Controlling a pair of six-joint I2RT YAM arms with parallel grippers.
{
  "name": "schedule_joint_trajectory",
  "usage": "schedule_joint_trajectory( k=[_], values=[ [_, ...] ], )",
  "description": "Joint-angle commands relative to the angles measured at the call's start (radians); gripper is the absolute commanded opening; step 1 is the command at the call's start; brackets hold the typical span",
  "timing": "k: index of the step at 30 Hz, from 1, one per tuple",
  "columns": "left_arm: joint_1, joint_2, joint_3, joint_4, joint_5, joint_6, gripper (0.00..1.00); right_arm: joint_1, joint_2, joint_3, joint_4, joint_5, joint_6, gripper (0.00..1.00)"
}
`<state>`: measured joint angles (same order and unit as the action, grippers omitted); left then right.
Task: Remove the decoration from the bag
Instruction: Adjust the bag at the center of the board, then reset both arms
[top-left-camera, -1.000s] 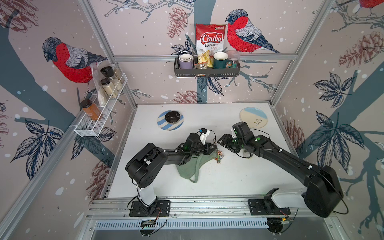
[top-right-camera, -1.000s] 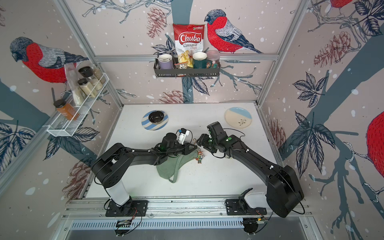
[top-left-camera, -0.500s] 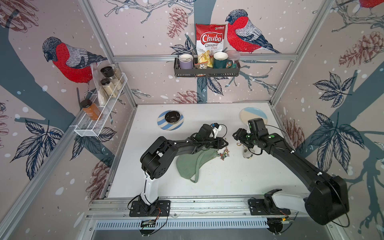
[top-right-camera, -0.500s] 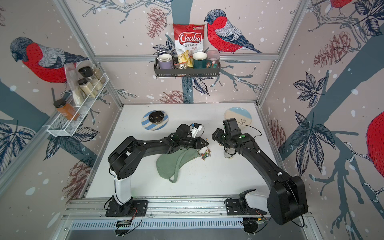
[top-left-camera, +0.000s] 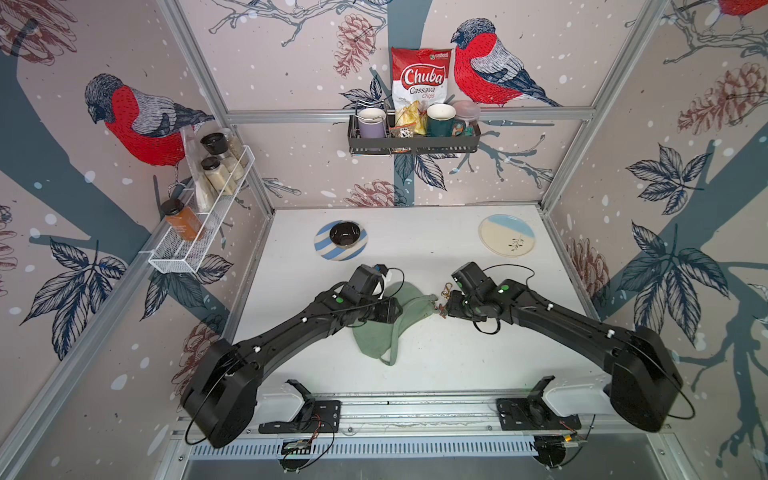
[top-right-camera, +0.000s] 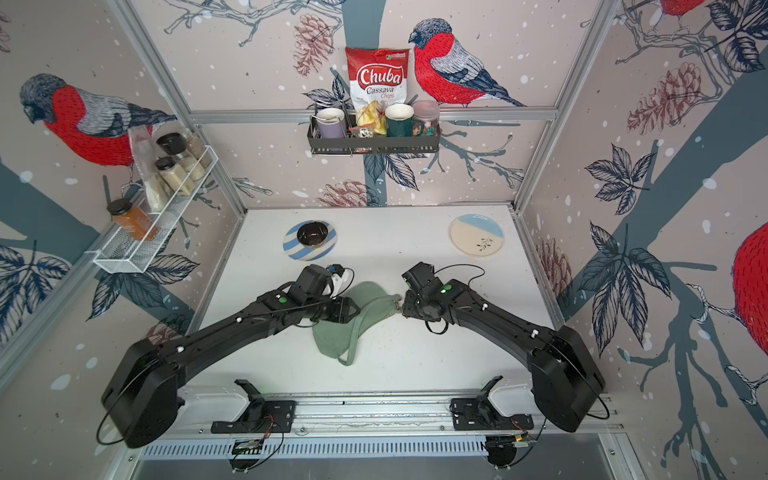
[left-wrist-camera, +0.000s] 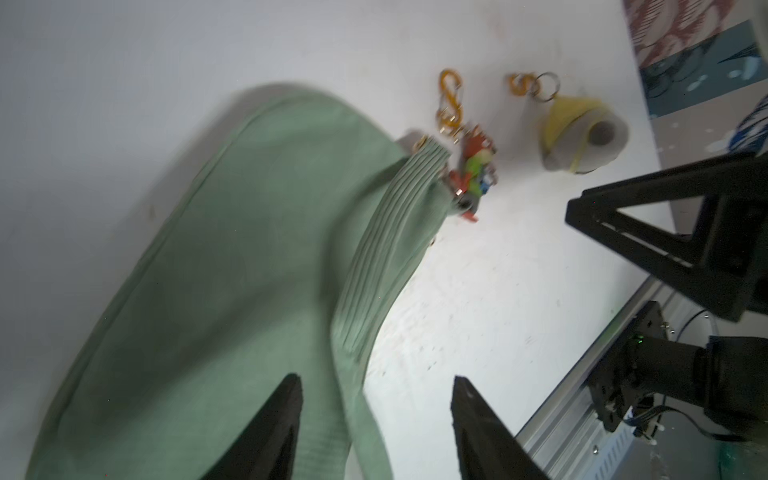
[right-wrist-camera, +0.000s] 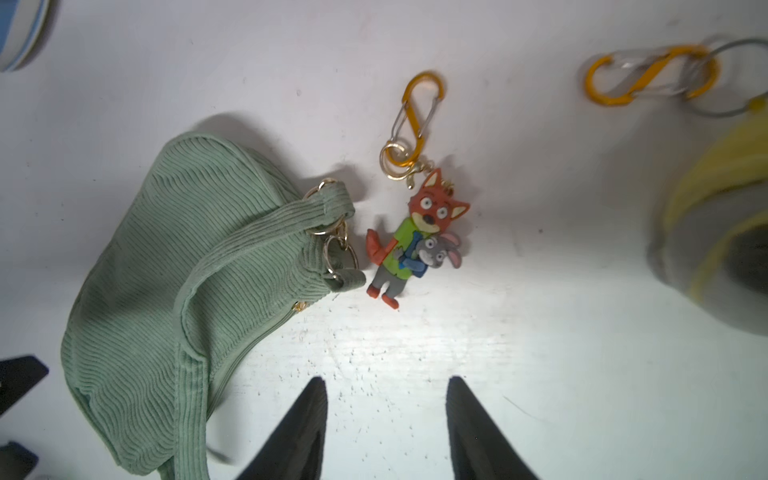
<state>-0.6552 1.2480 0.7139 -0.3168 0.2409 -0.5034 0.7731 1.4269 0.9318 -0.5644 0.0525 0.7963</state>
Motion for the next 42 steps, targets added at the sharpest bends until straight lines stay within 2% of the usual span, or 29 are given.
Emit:
schedule_joint_trajectory(
  k=[1, 3, 5, 6, 9, 11, 13, 15, 17, 19, 21, 23, 25, 27, 29, 34, 38, 40, 42],
  values=[
    [0.007, -0.051, -0.123, 0.023, -0.124, -0.142, 0.55, 0.036, 0.128, 0.078, 0.138, 0.019, 0.041, 0.37],
    [0.032, -0.042, -0.198, 0.126, -0.138, -0.179, 0.54, 0.040, 0.177, 0.104, 0.150, 0.013, 0.041, 0.32],
    [0.077, 0.006, -0.228, 0.199, -0.145, -0.178, 0.52, 0.036, 0.149, 0.084, 0.171, 0.040, 0.002, 0.32],
    [0.107, 0.032, -0.225, 0.221, -0.145, -0.162, 0.53, 0.025, 0.118, 0.075, 0.166, 0.066, -0.032, 0.35],
    [0.162, 0.036, -0.113, 0.130, -0.214, -0.074, 0.60, -0.038, -0.009, 0.038, 0.174, 0.203, -0.176, 0.63],
    [0.163, -0.028, -0.038, 0.075, -0.294, -0.026, 0.67, -0.132, -0.108, -0.029, 0.284, 0.228, -0.266, 0.82],
    [0.163, -0.120, 0.003, 0.058, -0.428, 0.026, 0.76, -0.280, -0.180, -0.116, 0.445, 0.216, -0.351, 0.99],
    [0.163, -0.217, 0.001, 0.089, -0.601, 0.087, 0.94, -0.409, -0.214, -0.132, 0.506, 0.228, -0.387, 1.00],
    [0.167, -0.278, -0.022, 0.168, -0.725, 0.167, 0.96, -0.540, -0.226, -0.095, 0.444, 0.272, -0.413, 1.00],
    [0.183, -0.287, -0.003, 0.191, -0.776, 0.255, 0.97, -0.624, -0.270, -0.116, 0.451, 0.402, -0.460, 1.00],
    [0.197, -0.270, 0.017, 0.186, -0.835, 0.319, 0.97, -0.698, -0.322, -0.170, 0.499, 0.475, -0.488, 1.00],
    [0.205, -0.269, 0.002, 0.215, -0.922, 0.368, 0.96, -0.723, -0.328, -0.225, 0.581, 0.530, -0.502, 1.00],
    [0.209, -0.265, -0.085, 0.362, -1.017, 0.471, 0.96, -0.722, -0.282, -0.265, 0.646, 0.564, -0.486, 1.00],
    [0.235, -0.226, -0.154, 0.536, -1.077, 0.538, 0.96, -0.697, -0.230, -0.335, 0.810, 0.547, -0.504, 1.00],
    [0.313, -0.171, -0.190, 0.639, -1.064, 0.554, 0.96, -0.661, -0.189, -0.419, 0.989, 0.551, -0.564, 1.00],
    [0.494, -0.092, -0.286, 0.872, -0.838, 0.503, 0.96, -0.653, -0.164, -0.569, 1.266, 0.404, -0.677, 1.00],
    [0.517, 0.041, -0.361, 1.117, -0.689, 0.551, 0.96, -0.658, -0.081, -0.616, 1.410, 0.304, -0.721, 1.00],
    [0.518, 0.071, -0.311, 0.996, -0.634, 0.553, 0.96, -0.653, -0.018, -0.636, 1.508, 0.299, -0.743, 1.00],
    [0.518, 0.139, -0.357, 1.131, -0.603, 0.577, 0.96, -0.655, 0.052, -0.649, 1.602, 0.302, -0.742, 1.00]
  ],
)
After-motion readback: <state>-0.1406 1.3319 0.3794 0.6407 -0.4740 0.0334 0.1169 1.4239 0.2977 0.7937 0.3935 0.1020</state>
